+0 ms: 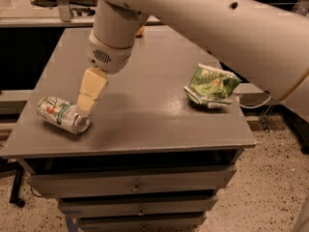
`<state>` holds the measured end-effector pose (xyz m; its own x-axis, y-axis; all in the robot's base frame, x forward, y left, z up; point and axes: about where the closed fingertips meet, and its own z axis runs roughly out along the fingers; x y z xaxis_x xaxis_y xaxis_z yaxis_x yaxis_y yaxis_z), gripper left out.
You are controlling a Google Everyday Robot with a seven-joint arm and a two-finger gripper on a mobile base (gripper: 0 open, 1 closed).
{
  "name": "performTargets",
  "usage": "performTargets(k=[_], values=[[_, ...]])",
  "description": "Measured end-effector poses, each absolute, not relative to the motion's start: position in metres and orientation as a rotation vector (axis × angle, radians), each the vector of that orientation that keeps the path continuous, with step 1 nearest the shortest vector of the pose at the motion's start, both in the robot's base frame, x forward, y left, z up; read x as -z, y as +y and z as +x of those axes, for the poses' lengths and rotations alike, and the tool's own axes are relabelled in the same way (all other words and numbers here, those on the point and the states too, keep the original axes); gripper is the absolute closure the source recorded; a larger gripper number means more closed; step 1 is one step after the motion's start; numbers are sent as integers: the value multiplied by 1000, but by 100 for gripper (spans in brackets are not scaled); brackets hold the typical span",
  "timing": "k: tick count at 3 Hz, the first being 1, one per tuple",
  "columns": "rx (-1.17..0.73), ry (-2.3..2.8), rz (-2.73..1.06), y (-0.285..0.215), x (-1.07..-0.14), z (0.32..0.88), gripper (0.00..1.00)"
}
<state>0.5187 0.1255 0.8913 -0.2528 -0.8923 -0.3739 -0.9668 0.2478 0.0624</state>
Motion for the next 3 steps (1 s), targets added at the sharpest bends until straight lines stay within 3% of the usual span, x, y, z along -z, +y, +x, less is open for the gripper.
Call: performTargets(k=[3], values=[[-377,2351,-1747,201,-875,501,0]])
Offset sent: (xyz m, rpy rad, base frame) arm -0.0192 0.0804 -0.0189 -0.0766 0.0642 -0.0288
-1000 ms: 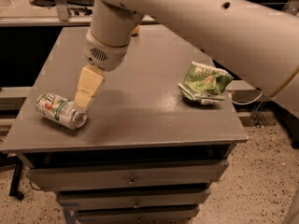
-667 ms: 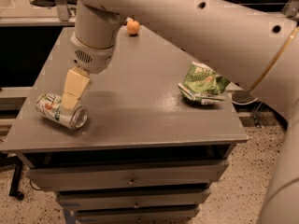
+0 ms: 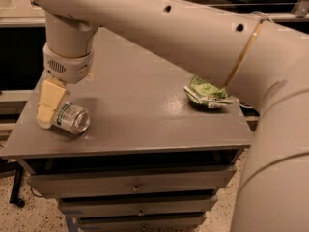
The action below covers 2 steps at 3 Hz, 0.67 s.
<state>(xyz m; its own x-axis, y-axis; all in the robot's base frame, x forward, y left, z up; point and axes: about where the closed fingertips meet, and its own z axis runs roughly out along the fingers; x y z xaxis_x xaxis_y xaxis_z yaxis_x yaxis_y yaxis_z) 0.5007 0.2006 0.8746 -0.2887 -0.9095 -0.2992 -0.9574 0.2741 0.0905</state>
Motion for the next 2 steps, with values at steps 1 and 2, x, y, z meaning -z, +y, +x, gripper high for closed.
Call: performTargets(k=[1,2], values=[[-350,2362,-1747,220,-868,499,0],[-310,2384,-1731,232,-861,501,0]])
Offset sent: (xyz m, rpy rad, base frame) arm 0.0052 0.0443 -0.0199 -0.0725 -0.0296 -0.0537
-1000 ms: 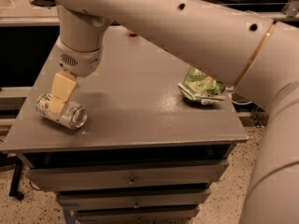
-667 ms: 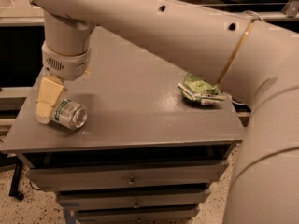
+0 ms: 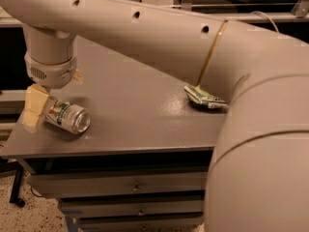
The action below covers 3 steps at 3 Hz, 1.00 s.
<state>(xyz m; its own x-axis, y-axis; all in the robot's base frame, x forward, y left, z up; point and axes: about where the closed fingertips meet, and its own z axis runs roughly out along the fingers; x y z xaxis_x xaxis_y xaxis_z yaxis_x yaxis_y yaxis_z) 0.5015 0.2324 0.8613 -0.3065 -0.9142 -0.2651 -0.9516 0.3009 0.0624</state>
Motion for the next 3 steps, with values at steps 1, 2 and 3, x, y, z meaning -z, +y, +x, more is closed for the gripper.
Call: performTargets(k=[1,2,3], values=[[-268,2407,-1705,240,-853,501,0],[-213,2429,-1675,242,-843,503,0],[-172,2447,-1639,239,-837,507,16]])
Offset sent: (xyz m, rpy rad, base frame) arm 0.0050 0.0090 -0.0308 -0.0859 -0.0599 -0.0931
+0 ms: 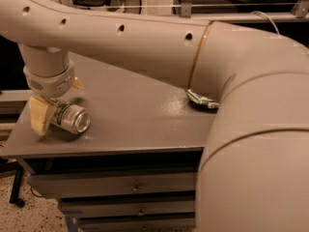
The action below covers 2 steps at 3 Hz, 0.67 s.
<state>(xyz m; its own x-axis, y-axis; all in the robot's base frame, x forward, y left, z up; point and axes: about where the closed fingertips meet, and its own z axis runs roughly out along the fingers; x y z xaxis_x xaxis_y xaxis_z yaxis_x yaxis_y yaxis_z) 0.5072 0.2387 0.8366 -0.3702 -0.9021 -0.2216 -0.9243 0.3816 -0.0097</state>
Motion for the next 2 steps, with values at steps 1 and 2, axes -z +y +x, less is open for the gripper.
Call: performTargets(k=[1,2], values=[[-152,2452,-1613,238,-837,512,39],[-144,2449,-1597,238,-842,517,63]])
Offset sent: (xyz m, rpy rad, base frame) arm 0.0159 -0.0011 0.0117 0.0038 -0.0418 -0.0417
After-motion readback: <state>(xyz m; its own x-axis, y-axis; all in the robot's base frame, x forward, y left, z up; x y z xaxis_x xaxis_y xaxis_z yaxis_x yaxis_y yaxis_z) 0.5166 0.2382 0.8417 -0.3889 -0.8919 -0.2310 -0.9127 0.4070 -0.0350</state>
